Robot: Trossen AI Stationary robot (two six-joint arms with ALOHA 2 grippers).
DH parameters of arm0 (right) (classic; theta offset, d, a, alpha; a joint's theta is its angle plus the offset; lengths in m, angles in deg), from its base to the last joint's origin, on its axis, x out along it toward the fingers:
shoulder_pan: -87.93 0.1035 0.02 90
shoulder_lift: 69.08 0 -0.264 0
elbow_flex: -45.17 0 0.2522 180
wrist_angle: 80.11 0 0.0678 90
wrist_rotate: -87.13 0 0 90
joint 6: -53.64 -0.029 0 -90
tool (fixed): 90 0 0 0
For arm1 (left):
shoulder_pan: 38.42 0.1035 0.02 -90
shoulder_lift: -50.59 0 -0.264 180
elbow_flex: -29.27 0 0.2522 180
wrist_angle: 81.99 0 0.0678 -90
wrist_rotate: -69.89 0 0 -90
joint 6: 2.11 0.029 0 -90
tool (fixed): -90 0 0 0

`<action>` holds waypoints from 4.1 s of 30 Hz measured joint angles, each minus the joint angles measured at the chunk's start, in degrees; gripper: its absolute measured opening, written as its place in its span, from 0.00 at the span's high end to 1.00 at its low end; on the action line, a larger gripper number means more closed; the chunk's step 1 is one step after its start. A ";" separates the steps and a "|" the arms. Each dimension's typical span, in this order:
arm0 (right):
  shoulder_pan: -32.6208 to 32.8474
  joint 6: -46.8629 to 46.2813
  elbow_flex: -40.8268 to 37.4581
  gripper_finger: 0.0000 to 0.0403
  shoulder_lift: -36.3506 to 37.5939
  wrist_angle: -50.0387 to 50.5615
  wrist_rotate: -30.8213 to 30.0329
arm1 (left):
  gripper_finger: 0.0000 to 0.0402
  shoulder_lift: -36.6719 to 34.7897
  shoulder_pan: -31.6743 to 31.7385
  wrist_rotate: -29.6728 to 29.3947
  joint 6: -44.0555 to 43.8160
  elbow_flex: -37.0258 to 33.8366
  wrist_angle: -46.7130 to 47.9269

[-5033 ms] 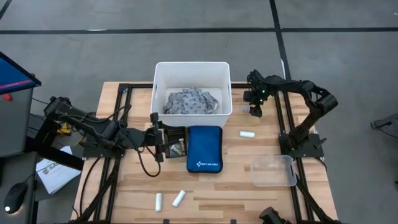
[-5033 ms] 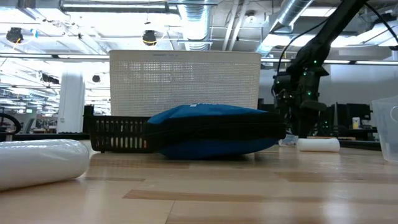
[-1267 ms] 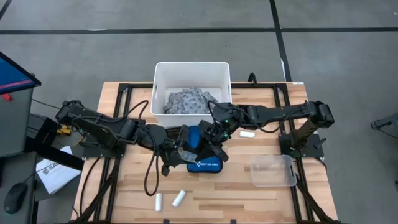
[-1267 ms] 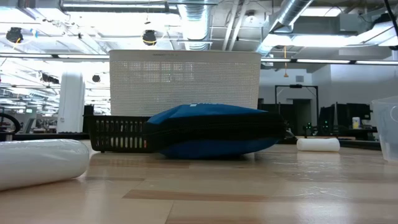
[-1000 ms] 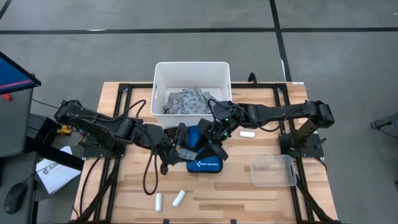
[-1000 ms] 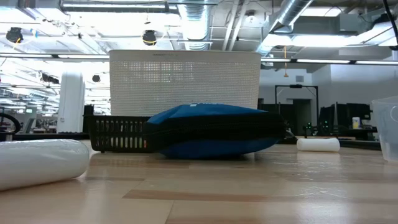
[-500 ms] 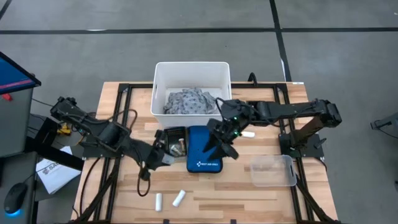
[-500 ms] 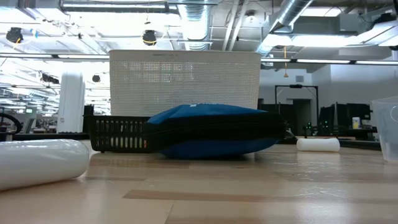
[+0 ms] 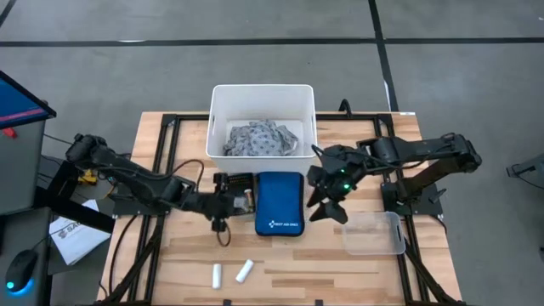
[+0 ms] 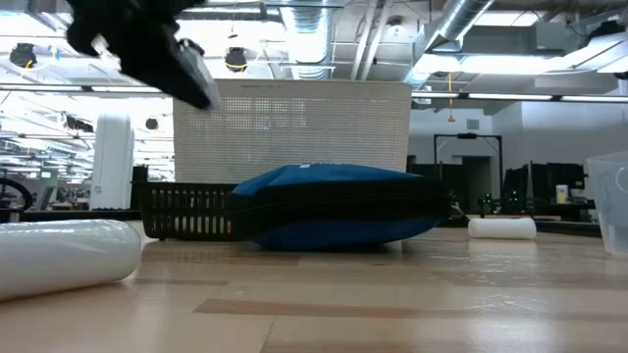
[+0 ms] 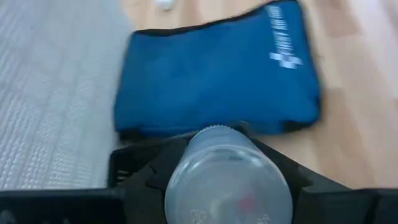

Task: Pick & place medical supplies in basket/bin
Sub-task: Put the transparent pill bottle into the black bin, then put the top white rolled gauze into the transparent bin

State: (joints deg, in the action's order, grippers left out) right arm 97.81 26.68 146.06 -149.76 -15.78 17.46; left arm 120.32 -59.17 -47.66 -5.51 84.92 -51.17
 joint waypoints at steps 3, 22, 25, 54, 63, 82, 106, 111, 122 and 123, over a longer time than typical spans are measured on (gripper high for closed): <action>0.74 -0.75 0.00 0.38 1.56 4.24 -3.03 | 0.64 0.00 3.34 0.64 0.40 -3.61 -5.09; 4.41 -6.08 -14.78 0.38 12.34 14.27 -21.41 | 0.47 0.41 10.98 7.52 3.57 -11.13 -17.32; 4.41 -6.91 -18.48 0.38 14.66 13.16 -22.19 | 0.44 0.42 10.97 7.52 3.57 -11.13 -17.69; -14.49 20.34 -44.94 0.51 14.30 -4.58 -21.27 | 0.47 -7.75 1.88 3.27 12.24 7.06 -14.28; -21.72 14.81 -46.90 0.49 5.98 -6.40 -18.00 | 0.47 -7.74 1.09 1.01 11.97 7.06 -14.64; -28.84 12.38 -50.30 0.51 0.06 -11.01 -15.95 | 0.47 -7.74 1.09 0.98 11.94 7.03 -15.28; -22.28 -10.94 -48.06 0.92 25.90 2.79 -5.58 | 0.47 -7.74 0.38 1.00 8.96 7.01 -17.00; -10.99 -30.10 -45.81 0.90 37.81 6.71 -3.20 | 0.47 -7.74 -0.33 1.01 8.92 7.01 -17.01; 18.64 -63.87 -45.79 0.90 40.36 6.85 -8.44 | 0.47 -7.74 -0.31 1.00 8.92 7.01 -17.38; 20.77 -65.82 -45.79 0.90 39.24 6.58 -9.12 | 0.47 -7.74 -0.31 1.01 8.92 7.01 -17.38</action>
State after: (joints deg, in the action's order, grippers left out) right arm 118.58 -39.14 100.27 -110.52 -9.20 8.34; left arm 112.58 -59.48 -46.65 3.41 91.93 -68.55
